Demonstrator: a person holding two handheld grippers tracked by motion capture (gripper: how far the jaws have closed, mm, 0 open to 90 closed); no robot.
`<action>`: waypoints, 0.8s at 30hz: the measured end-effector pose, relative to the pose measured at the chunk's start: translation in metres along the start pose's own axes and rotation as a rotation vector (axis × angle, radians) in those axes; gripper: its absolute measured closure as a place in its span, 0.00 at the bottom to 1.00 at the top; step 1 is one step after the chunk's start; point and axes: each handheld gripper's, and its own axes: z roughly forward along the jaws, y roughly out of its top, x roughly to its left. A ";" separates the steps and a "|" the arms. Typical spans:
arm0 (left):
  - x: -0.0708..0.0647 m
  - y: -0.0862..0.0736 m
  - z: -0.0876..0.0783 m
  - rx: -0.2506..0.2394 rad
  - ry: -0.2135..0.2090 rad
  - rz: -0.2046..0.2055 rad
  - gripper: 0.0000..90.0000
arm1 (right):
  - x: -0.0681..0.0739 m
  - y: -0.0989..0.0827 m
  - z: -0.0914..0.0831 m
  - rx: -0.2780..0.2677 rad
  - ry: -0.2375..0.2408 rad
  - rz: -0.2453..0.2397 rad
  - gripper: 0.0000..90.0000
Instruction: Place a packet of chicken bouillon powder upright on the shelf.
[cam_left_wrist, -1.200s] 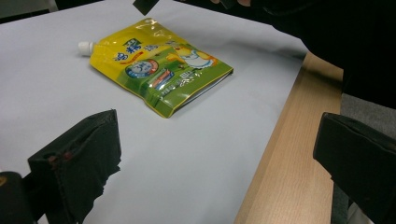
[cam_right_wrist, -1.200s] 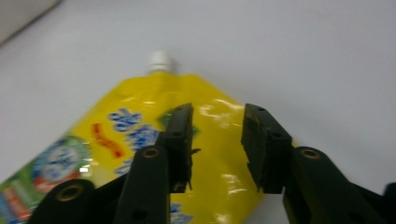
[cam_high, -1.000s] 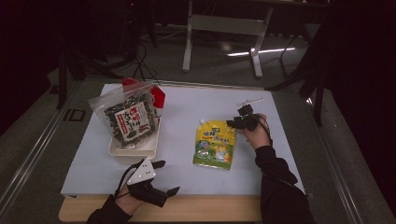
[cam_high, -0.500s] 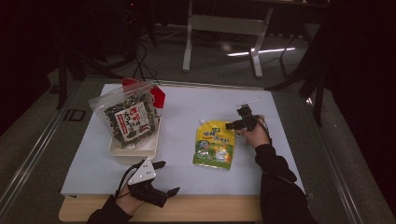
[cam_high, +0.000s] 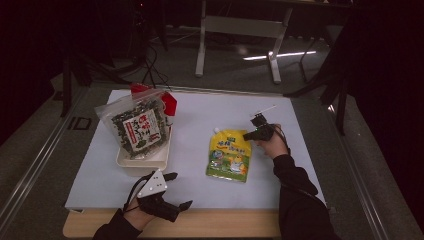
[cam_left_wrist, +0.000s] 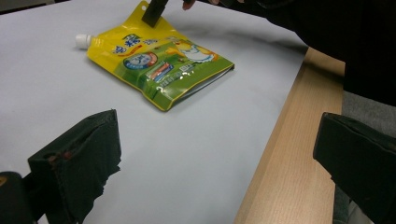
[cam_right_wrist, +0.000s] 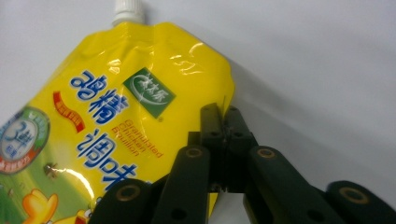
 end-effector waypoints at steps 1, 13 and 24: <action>0.000 0.000 0.000 0.000 0.000 0.000 0.02 | 0.003 0.000 -0.001 -0.006 -0.008 -0.016 1.00; 0.001 0.002 0.000 -0.001 -0.002 -0.015 0.02 | 0.035 0.002 -0.045 -0.132 -0.034 -0.154 1.00; 0.004 0.009 0.002 -0.042 -0.003 -0.009 0.04 | 0.072 -0.005 -0.096 -0.269 0.003 -0.274 1.00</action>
